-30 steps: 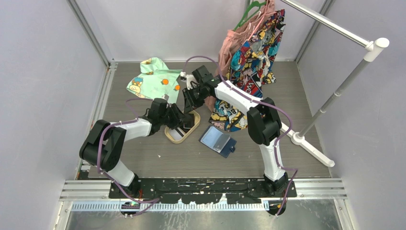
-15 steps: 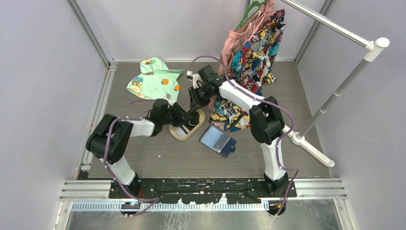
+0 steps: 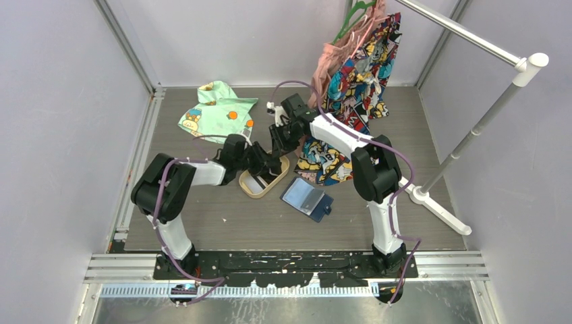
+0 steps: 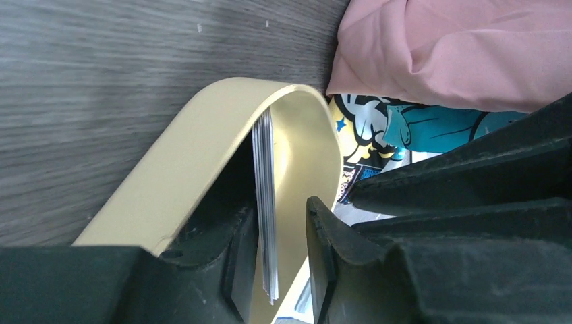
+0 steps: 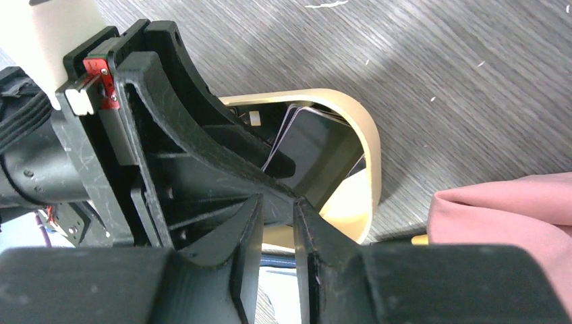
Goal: Put the credit cards into the card holder
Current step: Pick up the credit card from the storage box.
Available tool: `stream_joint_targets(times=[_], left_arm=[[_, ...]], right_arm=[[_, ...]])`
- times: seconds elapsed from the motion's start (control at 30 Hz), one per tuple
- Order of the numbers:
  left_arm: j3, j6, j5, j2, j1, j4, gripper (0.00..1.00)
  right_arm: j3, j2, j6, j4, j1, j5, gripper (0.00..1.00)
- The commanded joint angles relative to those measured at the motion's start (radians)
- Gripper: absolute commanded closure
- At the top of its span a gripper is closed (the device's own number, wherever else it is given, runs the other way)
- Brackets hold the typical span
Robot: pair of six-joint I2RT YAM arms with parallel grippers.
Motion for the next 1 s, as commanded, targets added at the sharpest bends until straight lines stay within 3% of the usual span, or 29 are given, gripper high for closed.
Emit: stream_joint_targets(times=[0.0, 0.13, 0.23, 0.3, 0.53, 0.77, 0.83, 0.97], left_arm=[[0.115, 0.077, -0.038, 0.011, -0.030, -0.128, 0.67], [0.187, 0.129, -0.079, 0.041, -0.041, -0.255, 0.73], [0.205, 0.148, -0.098, 0.046, -0.042, -0.306, 0.93], [0.201, 0.167, -0.112, 0.032, -0.042, -0.331, 1.00], [0.137, 0.328, -0.126, -0.081, -0.006, -0.415, 1.00], [0.149, 0.672, -0.129, -0.192, 0.049, -0.652, 1.00], [0.146, 0.668, -0.098, -0.203, 0.067, -0.672, 1.00], [0.111, 0.507, -0.041, -0.194, 0.079, -0.589, 0.99]], right_arm=[[0.001, -0.086, -0.003, 0.027, -0.010, 0.019, 0.71], [-0.001, -0.092, -0.003, 0.027, -0.020, 0.017, 0.71], [-0.005, -0.098, -0.003, 0.029, -0.026, 0.016, 0.71], [-0.011, -0.102, -0.003, 0.031, -0.030, 0.013, 0.71], [-0.042, -0.125, 0.010, 0.050, -0.040, -0.011, 0.71], [-0.082, -0.135, 0.029, 0.076, -0.040, -0.045, 0.71], [-0.091, -0.136, 0.035, 0.083, -0.039, -0.051, 0.71], [-0.106, -0.138, 0.042, 0.095, -0.036, -0.063, 0.71]])
